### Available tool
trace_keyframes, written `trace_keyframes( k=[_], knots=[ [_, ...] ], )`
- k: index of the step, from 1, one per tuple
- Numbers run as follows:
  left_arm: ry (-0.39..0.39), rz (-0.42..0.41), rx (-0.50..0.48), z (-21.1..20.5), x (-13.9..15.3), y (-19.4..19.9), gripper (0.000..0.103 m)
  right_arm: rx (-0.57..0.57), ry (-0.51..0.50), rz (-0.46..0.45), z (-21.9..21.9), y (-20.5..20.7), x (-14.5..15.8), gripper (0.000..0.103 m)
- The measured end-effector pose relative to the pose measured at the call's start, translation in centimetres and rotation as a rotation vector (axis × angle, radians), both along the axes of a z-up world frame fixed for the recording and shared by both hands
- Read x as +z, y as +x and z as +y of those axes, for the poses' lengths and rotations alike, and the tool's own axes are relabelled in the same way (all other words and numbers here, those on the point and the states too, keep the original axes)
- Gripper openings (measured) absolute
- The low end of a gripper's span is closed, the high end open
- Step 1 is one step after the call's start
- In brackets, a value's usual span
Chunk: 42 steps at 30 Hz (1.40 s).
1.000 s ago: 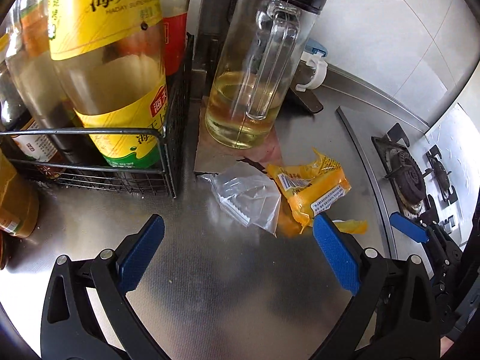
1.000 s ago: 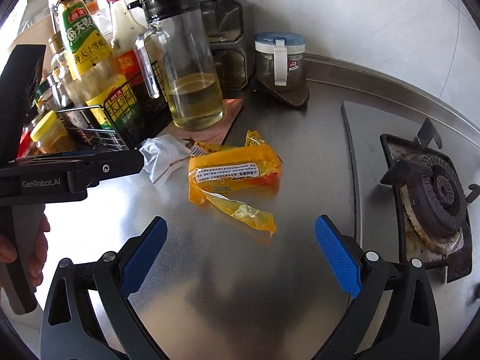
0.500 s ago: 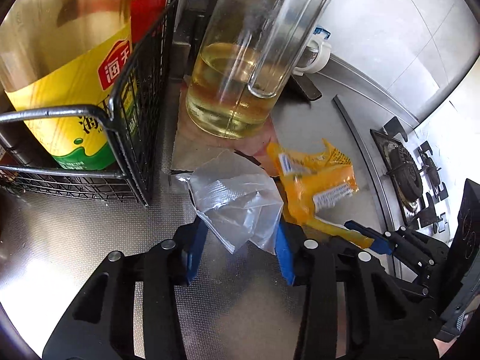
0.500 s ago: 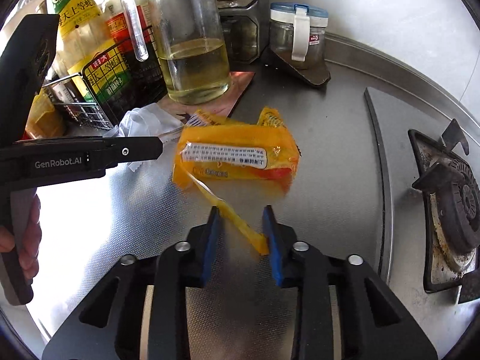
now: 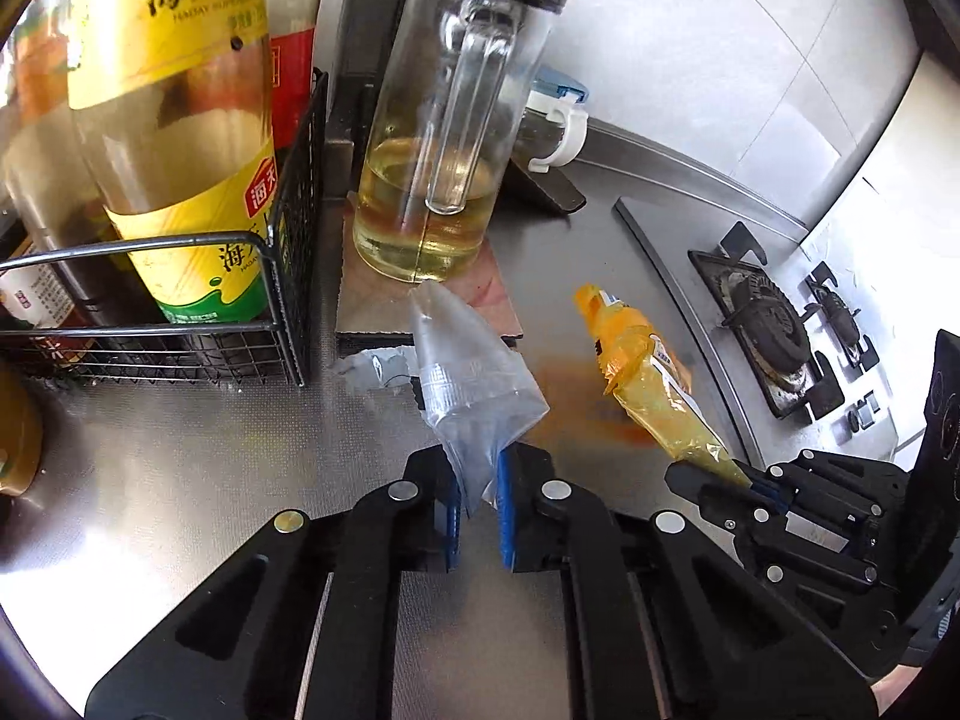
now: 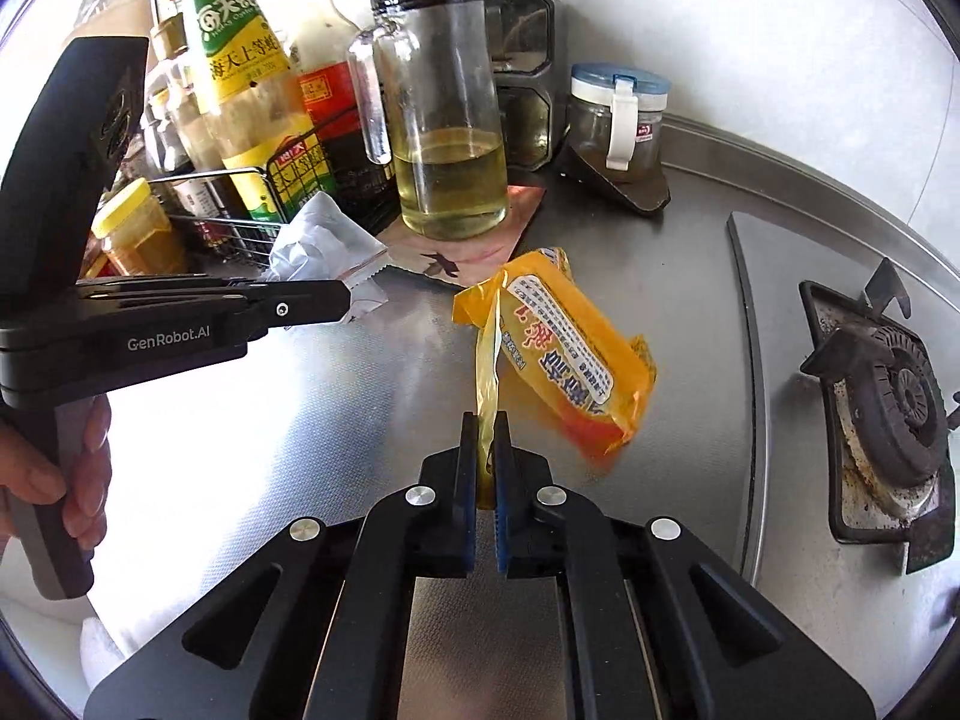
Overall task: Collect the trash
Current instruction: 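Grasp the clear plastic bag with the left tool while the right tool grasps the orange snack packet, then carry the plastic bag and snack packet down over the floor bin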
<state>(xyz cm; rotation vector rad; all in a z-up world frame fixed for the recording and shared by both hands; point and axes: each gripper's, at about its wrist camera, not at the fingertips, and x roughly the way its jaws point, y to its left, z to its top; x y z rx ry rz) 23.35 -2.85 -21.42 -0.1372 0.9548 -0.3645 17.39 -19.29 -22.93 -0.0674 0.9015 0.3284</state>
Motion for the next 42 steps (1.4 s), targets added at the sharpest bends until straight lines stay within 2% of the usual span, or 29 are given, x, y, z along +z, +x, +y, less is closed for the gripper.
trace_keyframes(
  k=[6, 14, 19, 24, 33, 37, 42],
  knots=[
    [0.026, -0.045, 0.001, 0.0, 2.7, -4.9, 0.008, 0.005, 0.002, -0.047, 0.4, -4.3, 2.9, 0.006],
    [0.023, -0.071, 0.013, -0.2, 4.9, -12.8, 0.008, 0.009, 0.025, -0.088, 1.0, -12.2, 6.3, 0.006],
    [0.006, -0.078, 0.014, -0.3, 5.8, -18.1, 0.008, 0.024, 0.049, -0.092, 1.1, -17.4, 7.2, 0.006],
    [0.024, -0.083, 0.014, -0.6, 6.1, -23.1, 0.008, 0.049, 0.091, -0.074, 1.1, -22.3, 7.3, 0.006],
    [0.057, -0.043, 0.037, -0.7, 4.2, -30.7, 0.008, 0.092, 0.153, 0.022, 1.2, -29.1, 4.7, 0.006],
    [0.059, 0.022, 0.040, -0.9, 1.3, -32.6, 0.008, 0.106, 0.150, 0.099, 1.6, -30.7, 1.6, 0.006],
    [0.047, 0.133, 0.044, -1.2, -4.0, -33.4, 0.008, 0.114, 0.130, 0.204, 1.9, -30.9, -3.1, 0.006]
  ],
)
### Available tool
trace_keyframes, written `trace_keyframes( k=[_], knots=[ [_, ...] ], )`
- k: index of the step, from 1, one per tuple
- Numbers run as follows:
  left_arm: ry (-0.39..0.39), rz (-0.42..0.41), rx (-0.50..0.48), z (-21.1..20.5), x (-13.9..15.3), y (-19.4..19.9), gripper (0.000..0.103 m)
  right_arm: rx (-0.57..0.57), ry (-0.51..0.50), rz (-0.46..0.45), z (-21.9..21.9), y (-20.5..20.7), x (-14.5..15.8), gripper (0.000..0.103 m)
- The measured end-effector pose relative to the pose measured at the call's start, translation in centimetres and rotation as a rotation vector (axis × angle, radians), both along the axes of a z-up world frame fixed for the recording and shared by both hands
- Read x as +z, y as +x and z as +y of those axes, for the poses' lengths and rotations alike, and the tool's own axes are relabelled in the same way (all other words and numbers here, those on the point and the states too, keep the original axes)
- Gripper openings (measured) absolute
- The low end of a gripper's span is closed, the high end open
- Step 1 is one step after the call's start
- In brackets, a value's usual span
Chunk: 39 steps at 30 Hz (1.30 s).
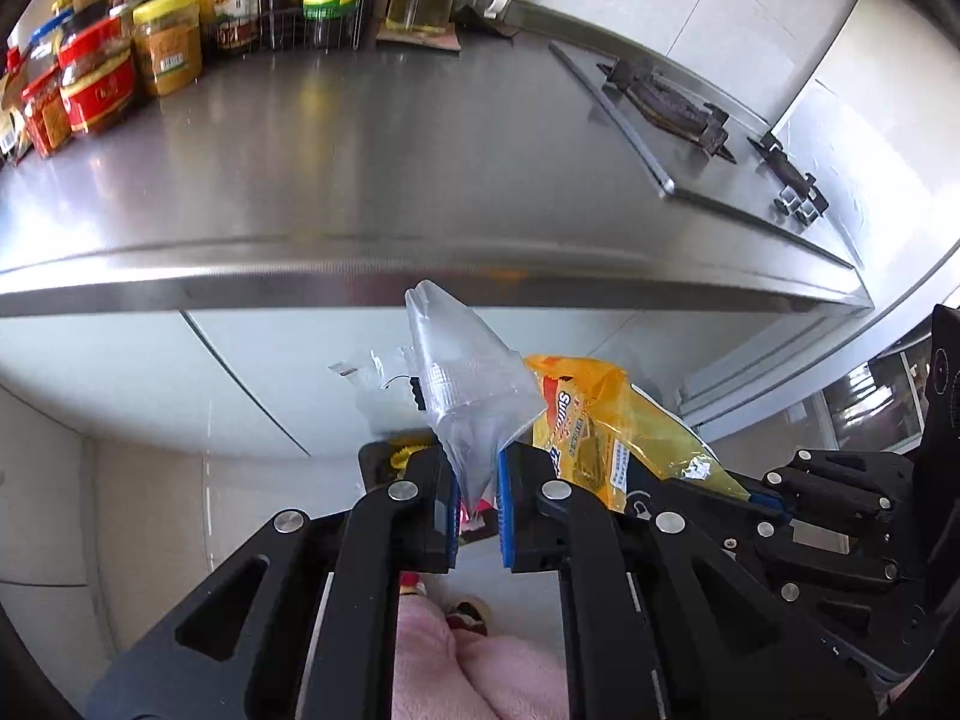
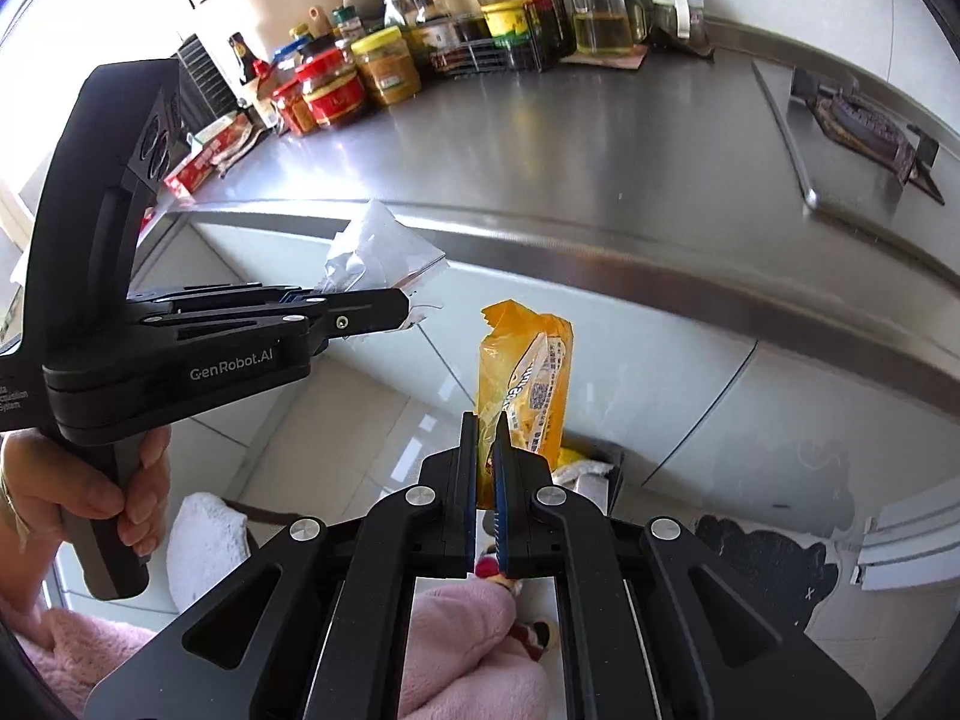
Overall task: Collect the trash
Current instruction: 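Carry the plastic bag and snack packet down over the floor bin, then open both tools to drop the bag and packet into the bin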
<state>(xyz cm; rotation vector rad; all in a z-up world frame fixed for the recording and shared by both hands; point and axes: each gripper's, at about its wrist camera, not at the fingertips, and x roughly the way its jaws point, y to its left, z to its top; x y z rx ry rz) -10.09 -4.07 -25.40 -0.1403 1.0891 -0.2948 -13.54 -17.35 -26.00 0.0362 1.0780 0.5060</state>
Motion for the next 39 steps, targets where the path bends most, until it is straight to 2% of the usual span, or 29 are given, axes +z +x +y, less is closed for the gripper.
trace_keyframes(
  k=[4, 12, 17, 22, 27, 31, 35, 36, 37, 39],
  knots=[
    [-0.011, 0.070, 0.001, -0.2, -4.6, 0.2, 0.008, -0.010, -0.014, 0.085, -0.1, 0.4, -5.0, 0.006],
    [-0.020, 0.177, 0.000, -0.8, -14.9, 2.8, 0.008, -0.048, -0.049, 0.213, -0.4, 2.0, -17.2, 0.006],
    [-0.043, 0.223, -0.004, -1.2, -20.4, 4.6, 0.008, -0.092, -0.033, 0.244, -0.6, 3.7, -23.0, 0.006],
    [-0.048, 0.266, 0.001, -1.1, -25.8, 5.9, 0.008, -0.084, -0.040, 0.281, 0.1, 5.1, -28.2, 0.006],
    [-0.051, 0.293, -0.005, -0.9, -29.9, 6.4, 0.008, -0.079, -0.063, 0.306, 0.5, 5.7, -32.5, 0.006],
    [-0.059, 0.315, -0.011, -0.6, -31.8, 6.9, 0.008, -0.093, -0.069, 0.318, 0.6, 6.0, -34.1, 0.006],
    [-0.065, 0.343, -0.016, -0.4, -32.6, 7.5, 0.023, -0.096, -0.096, 0.314, 0.9, 6.3, -34.3, 0.011],
    [-0.057, 0.343, -0.015, -0.6, -32.5, 7.5, 0.034, -0.096, -0.111, 0.308, 0.9, 6.3, -34.2, 0.015],
    [-0.056, 0.344, -0.014, -0.6, -32.3, 7.6, 0.039, -0.099, -0.122, 0.302, 0.8, 6.3, -34.1, 0.040],
    [-0.053, 0.331, -0.005, -0.4, -31.8, 7.6, 0.048, -0.113, -0.122, 0.270, 0.4, 6.1, -33.5, 0.081]
  ],
)
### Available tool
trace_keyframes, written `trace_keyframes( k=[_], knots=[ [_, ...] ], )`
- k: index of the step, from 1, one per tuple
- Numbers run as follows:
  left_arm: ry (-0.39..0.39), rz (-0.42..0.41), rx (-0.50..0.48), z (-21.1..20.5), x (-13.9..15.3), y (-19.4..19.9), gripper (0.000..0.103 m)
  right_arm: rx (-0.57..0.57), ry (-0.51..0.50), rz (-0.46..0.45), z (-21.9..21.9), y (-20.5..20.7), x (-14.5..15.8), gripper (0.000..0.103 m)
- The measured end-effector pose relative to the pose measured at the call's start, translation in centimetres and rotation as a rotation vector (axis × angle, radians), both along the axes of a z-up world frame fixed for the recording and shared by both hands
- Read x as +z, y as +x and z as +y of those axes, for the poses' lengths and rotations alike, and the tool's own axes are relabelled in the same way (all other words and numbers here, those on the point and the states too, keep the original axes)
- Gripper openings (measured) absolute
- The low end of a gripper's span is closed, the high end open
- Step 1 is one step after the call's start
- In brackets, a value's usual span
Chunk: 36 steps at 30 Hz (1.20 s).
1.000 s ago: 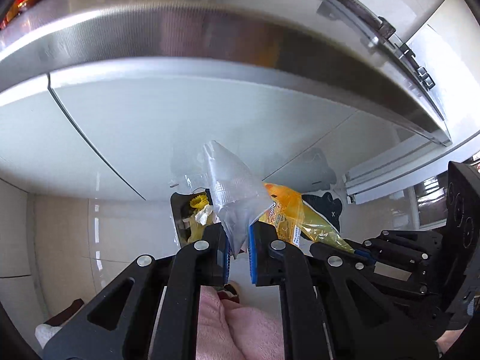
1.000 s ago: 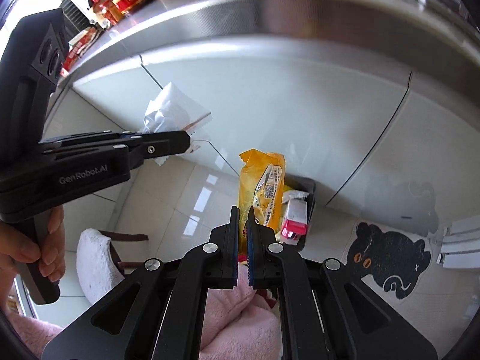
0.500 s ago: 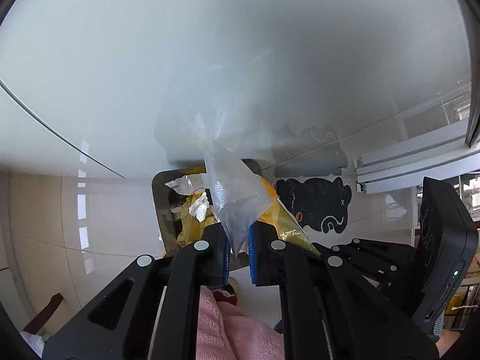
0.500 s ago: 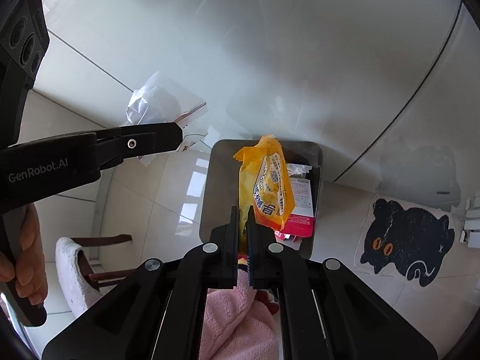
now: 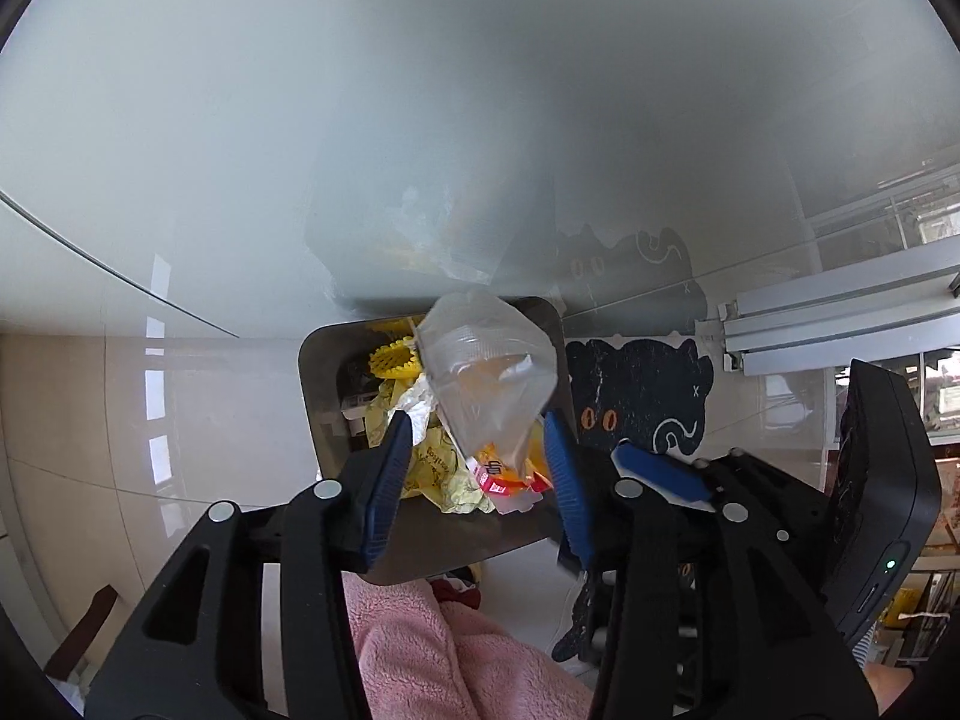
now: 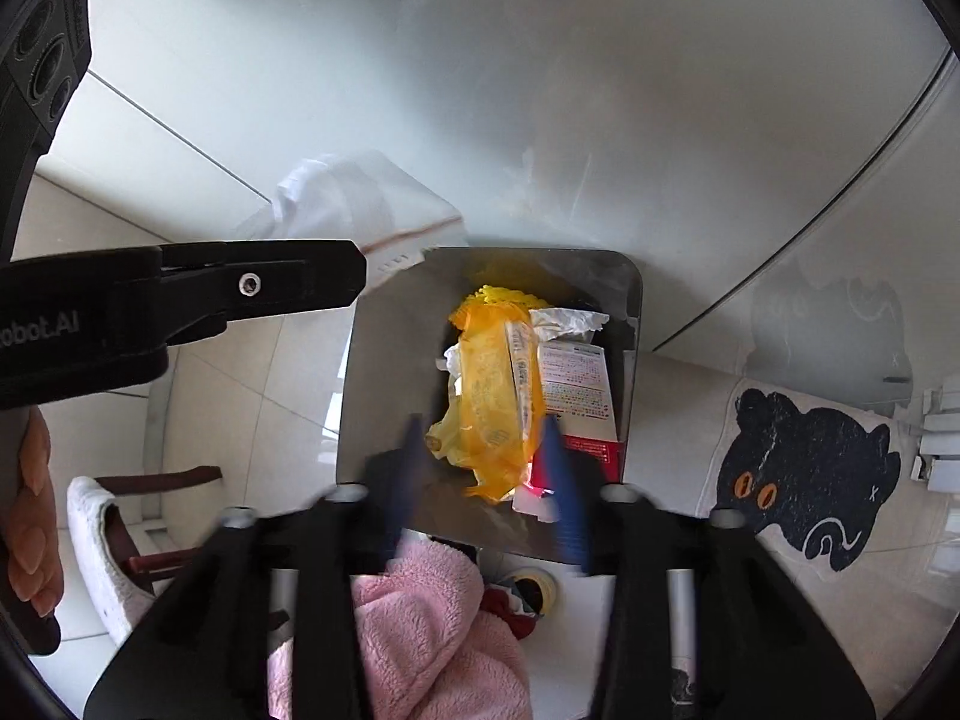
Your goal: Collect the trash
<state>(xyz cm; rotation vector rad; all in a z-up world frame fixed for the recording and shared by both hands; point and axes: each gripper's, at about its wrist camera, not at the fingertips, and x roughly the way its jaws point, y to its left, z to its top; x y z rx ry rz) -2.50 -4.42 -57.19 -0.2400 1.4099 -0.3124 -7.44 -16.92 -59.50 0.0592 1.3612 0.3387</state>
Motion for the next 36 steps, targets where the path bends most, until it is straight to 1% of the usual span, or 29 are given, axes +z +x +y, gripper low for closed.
trace_keyframes(
  k=[1, 2, 3, 4, 5, 6, 8, 14, 17, 21, 26, 30, 36],
  knots=[
    [0.006, -0.008, 0.000, 0.1, 0.2, -0.1, 0.051, 0.002, -0.008, -0.004, -0.1, 0.0, 0.2, 0.080],
    [0.013, -0.016, 0.002, 0.2, 0.7, -0.1, 0.057, 0.005, -0.016, -0.002, -0.2, -0.1, 0.5, 0.081],
    [0.023, -0.023, 0.004, 0.3, 1.1, -0.2, 0.064, 0.006, -0.023, 0.000, -0.3, -0.1, 0.7, 0.085],
    [0.030, -0.030, 0.008, 0.5, 1.6, -0.3, 0.069, 0.008, -0.029, -0.002, -0.4, -0.3, 1.2, 0.095],
    [0.035, -0.039, 0.013, 0.6, 2.3, -0.4, 0.079, 0.010, -0.034, -0.004, -0.5, -0.5, 1.9, 0.100],
    [0.039, -0.051, 0.020, 0.8, 3.2, -0.6, 0.088, 0.014, -0.036, -0.002, -0.5, -0.7, 2.6, 0.100],
    [0.045, -0.079, 0.032, 1.2, 5.4, -1.1, 0.095, 0.016, -0.030, 0.004, -0.6, -1.0, 4.5, 0.100],
    [0.054, -0.136, 0.051, 2.1, 13.6, -2.5, 0.095, 0.021, -0.021, -0.047, -0.8, -1.7, 12.4, 0.100],
    [0.062, -0.185, 0.053, 2.2, 18.0, -3.1, 0.095, 0.027, -0.013, -0.087, -0.8, -2.0, 16.6, 0.100],
    [0.062, -0.239, 0.065, 2.5, 23.0, -3.7, 0.095, 0.028, -0.012, -0.141, -0.9, -2.3, 21.7, 0.100],
    [0.056, -0.293, 0.088, 2.7, 27.9, -4.3, 0.095, 0.002, -0.012, -0.208, -1.9, -2.3, 27.0, 0.100],
    [0.064, -0.340, 0.096, 2.7, 31.4, -4.1, 0.095, -0.032, -0.012, -0.250, -3.0, -1.7, 30.2, 0.100],
    [0.085, -0.418, 0.108, 2.5, 36.2, -3.3, 0.095, -0.084, -0.034, -0.344, -4.3, -0.3, 35.0, 0.100]
  ],
)
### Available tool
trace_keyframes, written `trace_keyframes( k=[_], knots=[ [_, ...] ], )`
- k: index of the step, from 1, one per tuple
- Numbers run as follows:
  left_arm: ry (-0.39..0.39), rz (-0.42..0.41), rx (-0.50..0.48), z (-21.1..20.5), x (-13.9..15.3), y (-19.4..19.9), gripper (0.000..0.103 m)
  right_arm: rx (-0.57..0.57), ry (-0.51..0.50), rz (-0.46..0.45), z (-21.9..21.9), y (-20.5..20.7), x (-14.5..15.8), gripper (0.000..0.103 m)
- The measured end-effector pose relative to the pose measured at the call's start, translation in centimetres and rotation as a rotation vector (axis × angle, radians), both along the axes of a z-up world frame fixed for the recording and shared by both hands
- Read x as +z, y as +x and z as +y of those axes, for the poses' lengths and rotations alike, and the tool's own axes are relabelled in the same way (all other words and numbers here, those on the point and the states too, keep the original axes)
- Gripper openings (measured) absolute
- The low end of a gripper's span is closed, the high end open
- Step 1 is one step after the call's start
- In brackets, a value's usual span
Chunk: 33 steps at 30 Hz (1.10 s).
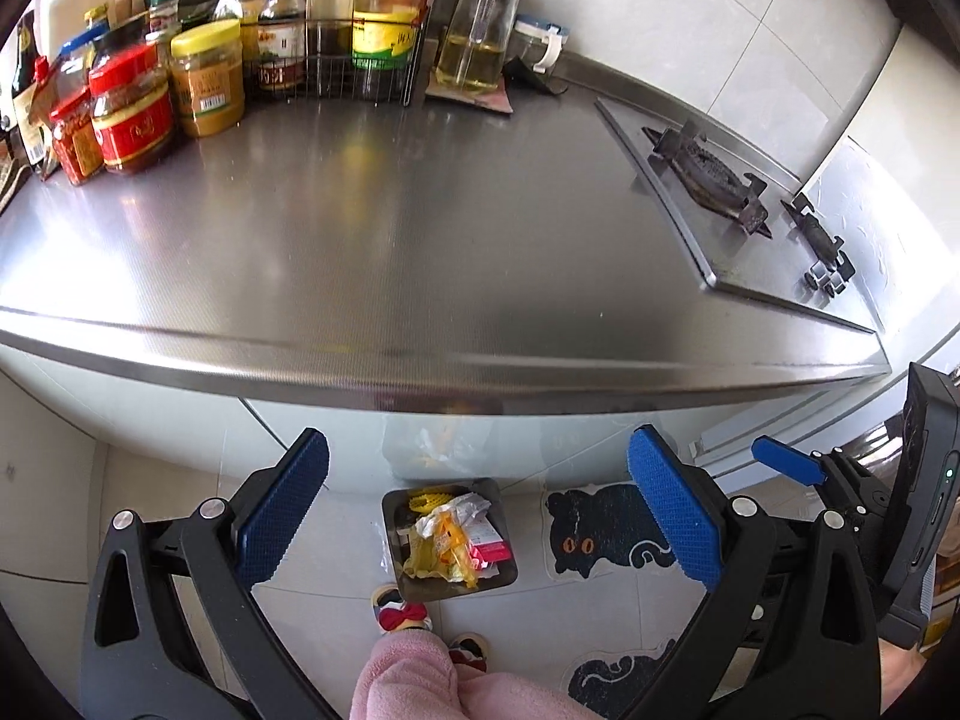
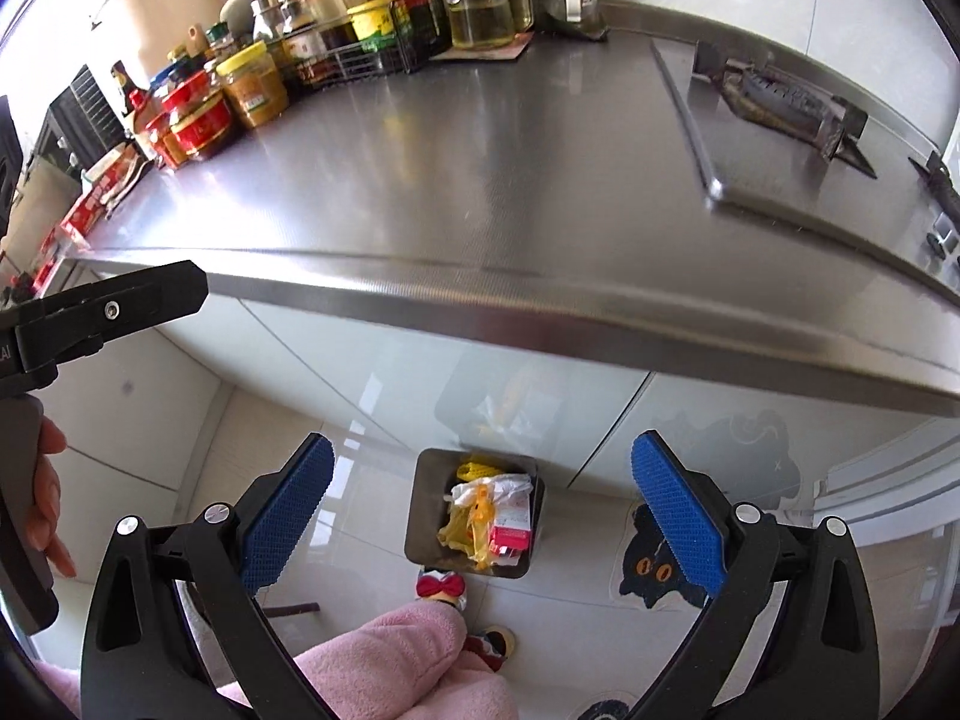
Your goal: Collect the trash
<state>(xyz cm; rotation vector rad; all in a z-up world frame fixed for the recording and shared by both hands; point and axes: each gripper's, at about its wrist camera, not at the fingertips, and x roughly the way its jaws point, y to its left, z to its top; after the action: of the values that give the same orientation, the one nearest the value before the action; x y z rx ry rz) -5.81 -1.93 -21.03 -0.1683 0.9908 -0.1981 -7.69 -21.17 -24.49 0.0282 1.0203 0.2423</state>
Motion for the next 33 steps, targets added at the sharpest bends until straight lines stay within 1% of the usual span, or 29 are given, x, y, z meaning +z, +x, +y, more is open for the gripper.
trace_keyframes(
  k=[4, 9, 16, 19, 25, 33],
  knots=[
    [0.011, -0.032, -0.004, 0.0, 2.4, 0.9, 0.095, -0.035, -0.003, -0.059, -0.5, 1.3, 3.0, 0.100],
    [0.027, -0.067, -0.013, -0.1, 5.1, 2.0, 0.095, -0.068, -0.007, -0.111, -0.7, 2.6, 6.4, 0.100],
    [0.050, -0.140, -0.004, -0.1, 9.0, 2.6, 0.095, -0.114, -0.012, -0.181, -0.8, 3.5, 10.9, 0.100],
    [0.060, -0.158, 0.009, 0.1, 10.3, 2.8, 0.095, -0.137, -0.009, -0.204, -1.0, 3.8, 12.4, 0.100],
    [0.050, -0.199, 0.022, 0.7, 12.6, 3.0, 0.095, -0.168, -0.024, -0.255, -1.1, 3.8, 14.9, 0.100],
    [0.050, -0.233, 0.019, 1.2, 14.4, 3.1, 0.095, -0.187, -0.027, -0.299, -0.9, 4.0, 17.5, 0.100]
  ],
)
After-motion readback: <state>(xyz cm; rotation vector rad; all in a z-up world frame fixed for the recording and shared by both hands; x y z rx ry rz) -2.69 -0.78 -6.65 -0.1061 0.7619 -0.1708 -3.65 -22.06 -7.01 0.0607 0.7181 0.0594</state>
